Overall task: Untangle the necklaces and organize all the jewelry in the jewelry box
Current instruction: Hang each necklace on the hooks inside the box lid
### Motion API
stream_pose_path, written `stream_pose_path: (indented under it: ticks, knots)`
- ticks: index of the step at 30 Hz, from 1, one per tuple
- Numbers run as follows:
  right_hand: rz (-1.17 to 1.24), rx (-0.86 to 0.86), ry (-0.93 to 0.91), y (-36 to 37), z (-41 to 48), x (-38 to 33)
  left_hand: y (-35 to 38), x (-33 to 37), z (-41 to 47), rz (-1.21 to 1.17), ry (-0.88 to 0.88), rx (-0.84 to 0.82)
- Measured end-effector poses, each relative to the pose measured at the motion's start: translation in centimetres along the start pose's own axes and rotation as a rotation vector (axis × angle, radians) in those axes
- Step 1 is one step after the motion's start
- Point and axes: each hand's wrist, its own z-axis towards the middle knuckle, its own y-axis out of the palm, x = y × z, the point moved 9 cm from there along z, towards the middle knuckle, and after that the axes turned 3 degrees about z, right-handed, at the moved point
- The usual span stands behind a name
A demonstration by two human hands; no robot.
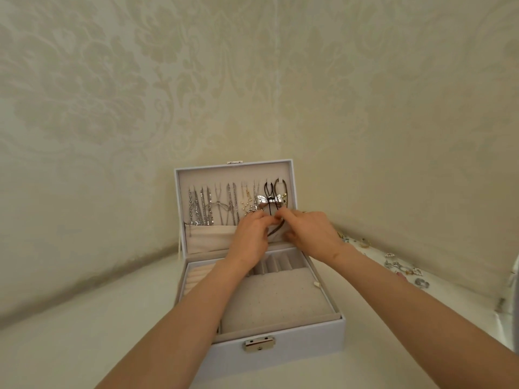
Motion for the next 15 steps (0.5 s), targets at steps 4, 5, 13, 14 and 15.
stream_pose_path:
  ticks: [4,5,13,14,15]
  knots:
    - [-0.096,0.114,-0.07,-0.4,0.4,-0.1,-0.1,-0.2,0.0,-0.016,-0.03,0.01]
    - [-0.096,0.161,-0.086,-0.8,0.5,-0.2,-0.2,-0.4,0.0,-0.017,-0.037,0.013]
    - [0.098,0.151,0.105,-1.0,1.3,1.7,-0.3,0.2,-0.1,0.198,-0.047,0.052]
    - [0.112,0.144,0.144,-1.0,1.5,2.1,-0.4,0.3,-0.2,0.255,-0.043,0.07]
    - [0.116,0.143,0.172,-1.0,1.6,2.3,-0.7,0.4,-0.3,0.286,-0.04,0.094]
